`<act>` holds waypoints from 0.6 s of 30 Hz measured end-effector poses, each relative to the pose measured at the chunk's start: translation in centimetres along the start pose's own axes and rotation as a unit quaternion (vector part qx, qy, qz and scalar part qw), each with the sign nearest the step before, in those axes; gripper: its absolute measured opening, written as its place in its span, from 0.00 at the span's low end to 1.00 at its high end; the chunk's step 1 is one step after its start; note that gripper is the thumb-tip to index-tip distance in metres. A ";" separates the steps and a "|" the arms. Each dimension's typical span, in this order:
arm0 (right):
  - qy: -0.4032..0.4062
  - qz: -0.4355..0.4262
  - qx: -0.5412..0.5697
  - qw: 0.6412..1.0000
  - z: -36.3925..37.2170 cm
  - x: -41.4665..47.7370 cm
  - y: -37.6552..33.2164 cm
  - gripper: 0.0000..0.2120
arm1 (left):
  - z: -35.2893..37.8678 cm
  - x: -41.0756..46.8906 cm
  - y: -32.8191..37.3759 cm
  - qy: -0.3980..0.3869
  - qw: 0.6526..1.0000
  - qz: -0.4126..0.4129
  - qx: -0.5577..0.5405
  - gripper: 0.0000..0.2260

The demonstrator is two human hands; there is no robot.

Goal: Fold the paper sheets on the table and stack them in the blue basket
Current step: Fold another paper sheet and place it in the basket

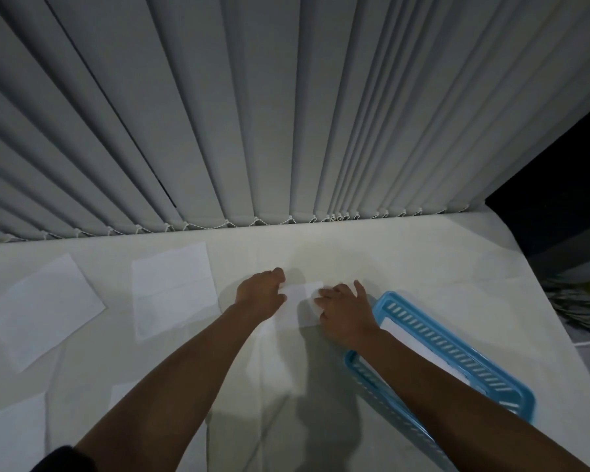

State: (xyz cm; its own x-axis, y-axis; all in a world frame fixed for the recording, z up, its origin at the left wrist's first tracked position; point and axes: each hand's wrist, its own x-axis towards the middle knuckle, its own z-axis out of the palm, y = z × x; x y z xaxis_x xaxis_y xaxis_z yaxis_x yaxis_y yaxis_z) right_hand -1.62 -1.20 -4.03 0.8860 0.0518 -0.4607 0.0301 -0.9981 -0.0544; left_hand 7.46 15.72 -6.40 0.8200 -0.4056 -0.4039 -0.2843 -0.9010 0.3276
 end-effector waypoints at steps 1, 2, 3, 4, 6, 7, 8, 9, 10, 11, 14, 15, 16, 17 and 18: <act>0.003 0.001 0.008 1.000 -0.1 -0.2 0.0 0.20 | -0.1 0.1 0.1 -0.013 1.000 0.001 0.001 0.15; 0.014 0.003 0.018 1.000 -0.2 -0.5 -0.1 0.20 | -0.2 0.1 0.1 -0.028 1.000 0.001 0.001 0.13; 0.030 0.005 0.030 0.999 -0.3 -0.9 -0.1 0.19 | -0.4 0.0 0.2 -0.043 0.999 -0.002 -0.004 0.11; 0.047 0.006 0.046 0.998 -0.4 -1.3 -0.1 0.18 | -0.6 -0.1 0.3 -0.054 0.998 -0.006 -0.015 0.10; 0.084 0.004 0.086 0.993 -0.6 -2.2 -0.1 0.17 | -1.1 -0.6 0.6 -0.059 0.997 -0.015 -0.051 0.09; 0.105 0.001 0.105 0.989 -0.6 -2.8 -0.1 0.16 | -1.5 -0.9 0.8 -0.057 0.996 -0.018 -0.068 0.09; 0.134 -0.001 0.119 0.984 -0.6 -3.4 -0.2 0.16 | -2.0 -1.3 1.0 -0.050 0.995 -0.023 -0.089 0.10; 0.174 -0.003 0.130 0.976 -0.5 -3.9 -0.3 0.15 | -2.5 -1.9 1.3 -0.038 0.992 -0.033 -0.120 0.09; 0.218 0.000 0.146 0.965 -0.4 -4.5 -0.5 0.13 | -3.0 -2.6 1.6 -0.024 0.985 -0.049 -0.166 0.08; 0.259 0.007 0.165 0.952 -0.4 -5.2 -0.6 0.12 | -3.4 -3.3 1.9 -0.011 0.971 -0.066 -0.231 0.06; 0.313 0.036 0.223 0.923 -0.6 -7.4 -2.0 0.10 | -3.8 -5.9 3.4 0.028 0.873 -0.107 -0.476 0.05; 0.302 0.055 0.272 0.912 -0.8 -8.2 -2.7 0.11 | -3.6 -6.8 3.9 0.052 0.837 -0.110 -0.534 0.05; 0.283 0.083 0.341 0.893 -1.0 -8.9 -3.4 0.12 | -3.4 -7.6 4.5 0.075 0.805 -0.109 -0.579 0.05; 0.255 0.112 0.420 0.864 -1.3 -9.6 -3.9 0.13 | -3.1 -8.5 5.2 0.091 0.774 -0.104 -0.617 0.05; 0.219 0.140 0.498 0.827 -1.6 -10.1 -4.4 0.14 | -2.8 -9.4 5.8 0.100 0.746 -0.096 -0.652 0.05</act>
State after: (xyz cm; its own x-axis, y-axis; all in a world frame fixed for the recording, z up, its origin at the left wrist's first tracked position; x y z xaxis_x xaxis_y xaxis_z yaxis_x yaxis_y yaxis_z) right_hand -10.00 2.63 2.25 0.8831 -0.4113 -0.2258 -0.4074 -0.4334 -0.8038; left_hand -0.50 14.73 1.74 0.8785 -0.1400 -0.4568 0.4648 0.0289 0.8850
